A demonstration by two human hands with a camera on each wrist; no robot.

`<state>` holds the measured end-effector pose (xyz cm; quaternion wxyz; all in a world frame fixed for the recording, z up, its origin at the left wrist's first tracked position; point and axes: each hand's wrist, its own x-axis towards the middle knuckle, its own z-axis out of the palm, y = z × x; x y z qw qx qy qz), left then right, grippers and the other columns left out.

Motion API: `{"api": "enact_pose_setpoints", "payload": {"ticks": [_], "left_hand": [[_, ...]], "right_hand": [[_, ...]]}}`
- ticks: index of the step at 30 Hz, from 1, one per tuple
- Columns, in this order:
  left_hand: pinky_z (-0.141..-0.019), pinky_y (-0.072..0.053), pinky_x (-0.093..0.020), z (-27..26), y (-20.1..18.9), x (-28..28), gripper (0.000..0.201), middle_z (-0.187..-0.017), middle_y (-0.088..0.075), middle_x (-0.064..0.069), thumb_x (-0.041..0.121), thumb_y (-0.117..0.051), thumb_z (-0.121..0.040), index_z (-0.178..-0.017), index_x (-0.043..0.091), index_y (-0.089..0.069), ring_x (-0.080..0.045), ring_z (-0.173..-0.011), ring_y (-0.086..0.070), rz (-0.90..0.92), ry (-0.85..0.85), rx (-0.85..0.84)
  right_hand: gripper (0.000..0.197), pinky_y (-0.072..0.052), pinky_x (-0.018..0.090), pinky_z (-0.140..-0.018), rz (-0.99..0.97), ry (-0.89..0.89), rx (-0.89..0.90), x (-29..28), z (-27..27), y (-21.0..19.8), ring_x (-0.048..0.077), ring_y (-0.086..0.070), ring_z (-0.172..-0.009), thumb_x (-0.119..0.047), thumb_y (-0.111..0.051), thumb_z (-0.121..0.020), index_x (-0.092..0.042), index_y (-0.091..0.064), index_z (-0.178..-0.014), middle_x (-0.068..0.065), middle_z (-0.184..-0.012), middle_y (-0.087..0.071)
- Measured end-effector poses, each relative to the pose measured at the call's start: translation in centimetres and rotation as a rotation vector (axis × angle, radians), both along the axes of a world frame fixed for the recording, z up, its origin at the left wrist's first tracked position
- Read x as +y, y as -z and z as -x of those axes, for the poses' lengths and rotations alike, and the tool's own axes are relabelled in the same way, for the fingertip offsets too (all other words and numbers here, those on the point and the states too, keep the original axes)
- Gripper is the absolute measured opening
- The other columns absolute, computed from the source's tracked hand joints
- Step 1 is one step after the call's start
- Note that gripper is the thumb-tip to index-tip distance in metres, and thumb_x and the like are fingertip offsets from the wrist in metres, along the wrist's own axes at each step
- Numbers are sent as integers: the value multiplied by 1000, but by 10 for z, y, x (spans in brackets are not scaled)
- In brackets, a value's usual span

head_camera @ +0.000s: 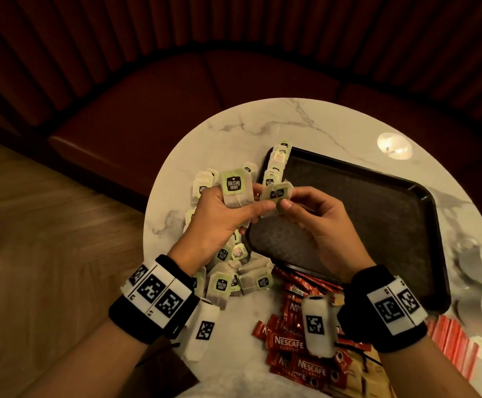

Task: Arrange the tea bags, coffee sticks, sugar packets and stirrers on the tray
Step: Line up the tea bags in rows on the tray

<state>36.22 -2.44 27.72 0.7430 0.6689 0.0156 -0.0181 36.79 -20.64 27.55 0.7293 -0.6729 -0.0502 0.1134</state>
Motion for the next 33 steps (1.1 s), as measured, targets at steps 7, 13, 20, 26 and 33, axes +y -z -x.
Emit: {"api": "enact_pose_setpoints", "payload": {"ticks": [7, 13, 20, 26, 33], "left_hand": [[-42, -42, -19, 0, 2, -2, 8, -57, -64, 3, 8, -75, -80, -84, 9, -68, -8, -50, -57, -12, 1, 28], [-43, -41, -21, -5, -3, 1, 17, -64, -65, -5, 24, -78, -70, -85, 17, -73, -13, -53, -57, 29, -40, 0], [-42, -41, -21, -7, -5, 5, 7, -60, -64, -2, 14, -69, -88, -89, 9, -73, -14, -53, -57, -34, -13, -8], [-41, -39, -20, -8, -3, 5, 8, -59, -58, -9, 14, -65, -92, -89, 8, -70, -7, -44, -51, -44, -40, 5], [-43, -40, -19, -7, -5, 4, 3, -61, -65, 2, 15, -70, -88, -88, 15, -73, -9, -54, -57, -60, 35, 0]], "right_hand": [[18, -50, 43, -93, -39, 4, 41, 3, 0, -2, 23, -68, -99, -21, -70, -82, -18, -74, -99, 11, -108, -73], [20, -55, 26, -81, 76, 9, -23, -1, 0, -5, 15, -69, -90, -16, -68, -85, -10, -72, -103, 8, -100, -75], [21, -54, 22, -75, 121, -14, -36, -1, 1, -6, 11, -69, -85, -16, -68, -85, -10, -73, -104, 6, -97, -75], [21, -53, 22, -71, 122, 0, -30, -3, 0, -4, 12, -68, -85, -19, -68, -83, -12, -73, -102, 8, -98, -75], [16, -54, 22, -73, 151, -27, -52, -3, 1, -7, 13, -69, -86, -12, -67, -88, -13, -73, -103, 6, -96, -75]]}}
